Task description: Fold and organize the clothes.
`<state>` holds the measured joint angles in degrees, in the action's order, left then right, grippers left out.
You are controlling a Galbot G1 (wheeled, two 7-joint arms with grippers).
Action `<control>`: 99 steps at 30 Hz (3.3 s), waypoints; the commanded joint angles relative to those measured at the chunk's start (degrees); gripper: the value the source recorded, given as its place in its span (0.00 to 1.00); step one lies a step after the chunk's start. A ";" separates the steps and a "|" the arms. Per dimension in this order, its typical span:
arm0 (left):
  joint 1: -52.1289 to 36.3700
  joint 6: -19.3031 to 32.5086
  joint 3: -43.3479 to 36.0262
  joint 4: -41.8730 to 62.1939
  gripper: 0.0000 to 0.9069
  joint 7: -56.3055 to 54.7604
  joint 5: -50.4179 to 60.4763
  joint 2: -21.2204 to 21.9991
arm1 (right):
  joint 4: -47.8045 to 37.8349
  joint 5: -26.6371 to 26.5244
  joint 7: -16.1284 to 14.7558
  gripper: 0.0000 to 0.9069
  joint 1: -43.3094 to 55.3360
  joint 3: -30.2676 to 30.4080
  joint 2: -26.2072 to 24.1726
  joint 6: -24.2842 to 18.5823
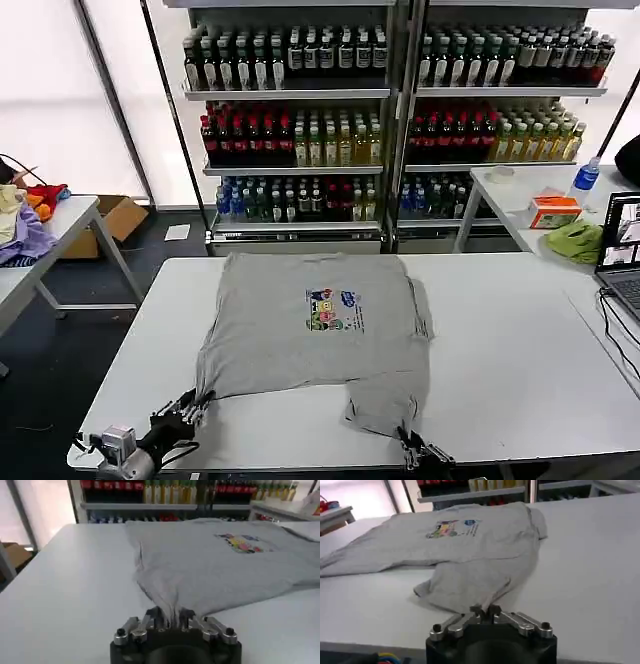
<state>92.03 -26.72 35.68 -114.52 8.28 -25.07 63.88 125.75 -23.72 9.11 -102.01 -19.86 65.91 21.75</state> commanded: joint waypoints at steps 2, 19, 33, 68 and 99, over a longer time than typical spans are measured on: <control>-0.01 1.81 0.48 -4.00 0.01 -1.93 0.90 3.75 | 0.97 -0.29 -4.03 0.00 -1.44 -1.65 -0.39 -5.64; 15.59 -3.85 6.02 -21.42 0.01 -3.72 5.66 12.21 | 8.57 6.34 -11.33 0.00 -23.03 -14.70 -1.57 -22.26; 16.08 -6.33 11.70 -23.14 0.01 -2.86 3.83 5.57 | 8.42 -2.08 -15.29 0.00 -17.19 -16.69 -2.67 -27.96; -26.92 -4.93 -4.30 13.73 1.00 -0.65 -0.26 -3.07 | -28.20 -1.39 0.53 1.00 45.65 11.19 -0.03 -10.44; -12.56 -4.42 -3.73 6.87 1.00 -4.23 5.19 2.55 | -11.81 0.94 12.04 0.00 22.25 3.29 0.34 3.96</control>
<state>78.09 -30.98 33.01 -109.29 4.47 -21.67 64.96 113.50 -22.63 18.70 -77.81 -17.02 65.73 23.88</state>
